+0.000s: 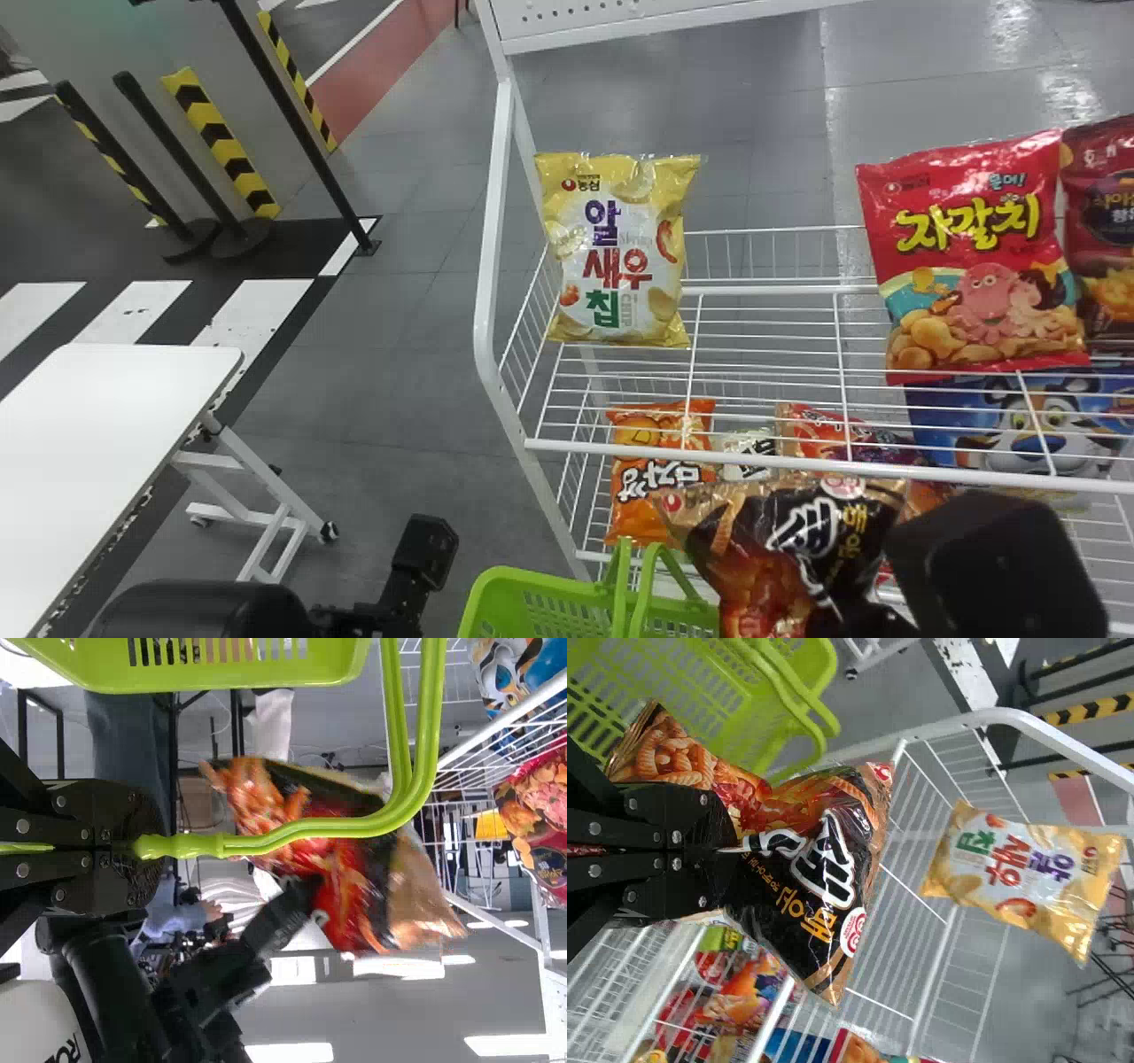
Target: Hold basket handle with left hand then pick spicy shrimp crackers with right hand and place into basket
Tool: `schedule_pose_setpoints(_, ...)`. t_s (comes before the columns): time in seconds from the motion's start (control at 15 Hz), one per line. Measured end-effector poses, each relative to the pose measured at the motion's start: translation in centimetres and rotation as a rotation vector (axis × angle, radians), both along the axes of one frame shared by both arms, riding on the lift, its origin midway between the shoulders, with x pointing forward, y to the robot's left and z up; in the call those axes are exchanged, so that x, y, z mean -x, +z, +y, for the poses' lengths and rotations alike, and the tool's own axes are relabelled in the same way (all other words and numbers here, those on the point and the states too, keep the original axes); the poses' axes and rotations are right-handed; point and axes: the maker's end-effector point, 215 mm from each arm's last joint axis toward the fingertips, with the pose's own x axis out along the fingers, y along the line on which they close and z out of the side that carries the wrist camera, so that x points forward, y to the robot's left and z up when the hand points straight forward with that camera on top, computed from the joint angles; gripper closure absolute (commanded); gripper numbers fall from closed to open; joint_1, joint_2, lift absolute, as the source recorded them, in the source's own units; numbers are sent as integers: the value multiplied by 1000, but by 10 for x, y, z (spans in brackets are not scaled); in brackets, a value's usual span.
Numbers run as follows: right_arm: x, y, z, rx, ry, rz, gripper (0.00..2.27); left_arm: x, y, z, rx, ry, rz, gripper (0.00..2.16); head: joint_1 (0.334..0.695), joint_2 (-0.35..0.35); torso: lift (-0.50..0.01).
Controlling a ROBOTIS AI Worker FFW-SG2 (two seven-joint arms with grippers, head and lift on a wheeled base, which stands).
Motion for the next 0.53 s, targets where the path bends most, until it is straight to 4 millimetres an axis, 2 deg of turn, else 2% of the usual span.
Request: schedule_pose_setpoints(0.53,33,-56,-8,80,21,124,2246,-1,1,-1,4,2,-4,2067,695,350,-7)
